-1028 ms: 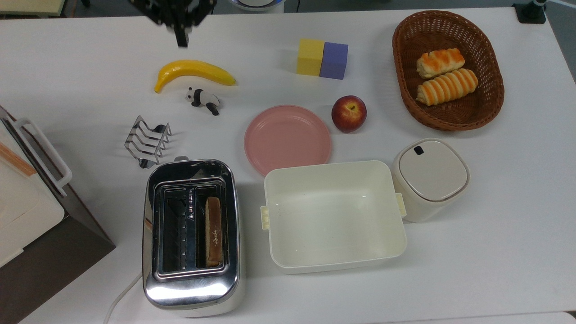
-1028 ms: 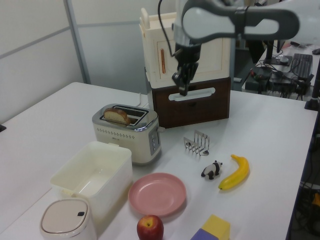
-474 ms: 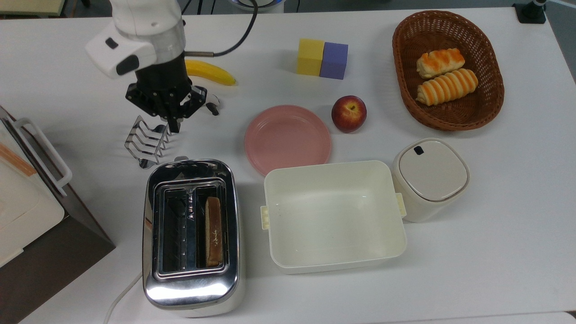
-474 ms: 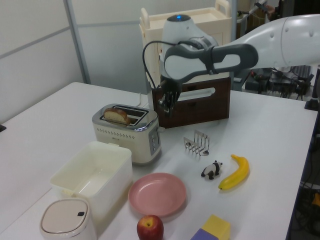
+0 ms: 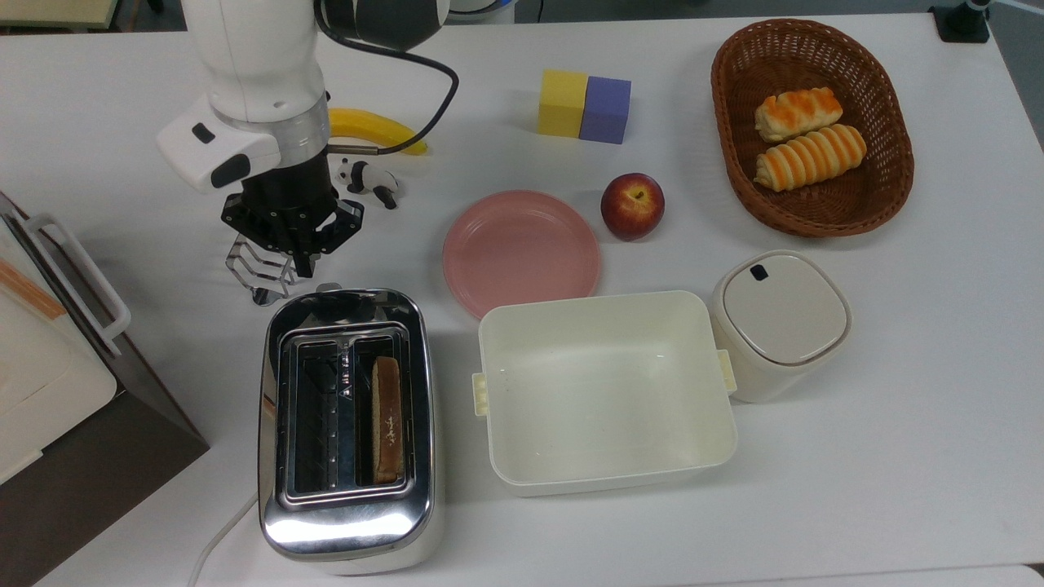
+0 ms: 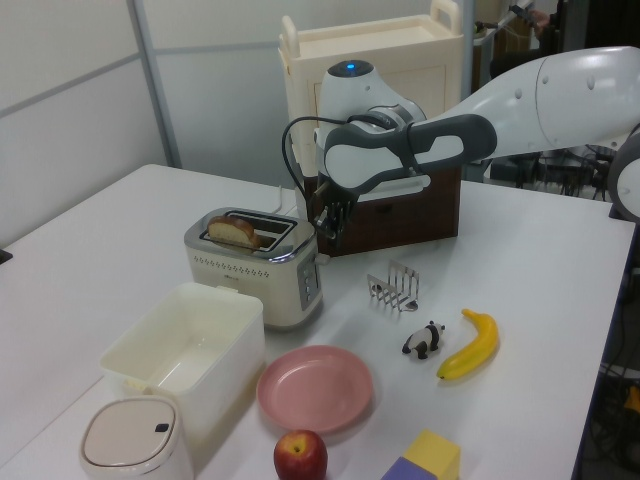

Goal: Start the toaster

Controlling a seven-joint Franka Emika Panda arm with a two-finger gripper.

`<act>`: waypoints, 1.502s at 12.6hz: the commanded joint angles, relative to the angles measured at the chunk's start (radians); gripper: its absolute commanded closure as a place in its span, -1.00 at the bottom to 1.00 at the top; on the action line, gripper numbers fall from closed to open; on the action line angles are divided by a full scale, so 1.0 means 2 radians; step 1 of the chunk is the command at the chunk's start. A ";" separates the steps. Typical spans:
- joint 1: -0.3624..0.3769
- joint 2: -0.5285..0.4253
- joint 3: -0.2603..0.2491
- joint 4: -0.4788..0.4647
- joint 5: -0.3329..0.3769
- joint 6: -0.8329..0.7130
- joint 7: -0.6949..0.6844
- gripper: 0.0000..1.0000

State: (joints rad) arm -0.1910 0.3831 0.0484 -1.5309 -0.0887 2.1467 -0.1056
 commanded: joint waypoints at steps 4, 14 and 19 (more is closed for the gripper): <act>0.003 0.008 0.002 -0.005 -0.020 0.033 0.002 1.00; -0.015 0.022 0.027 -0.008 -0.026 0.041 0.001 1.00; -0.018 0.039 0.032 -0.008 -0.038 0.043 0.001 1.00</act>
State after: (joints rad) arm -0.2128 0.4434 0.0964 -1.5311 -0.1353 2.2008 -0.1061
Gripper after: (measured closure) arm 0.991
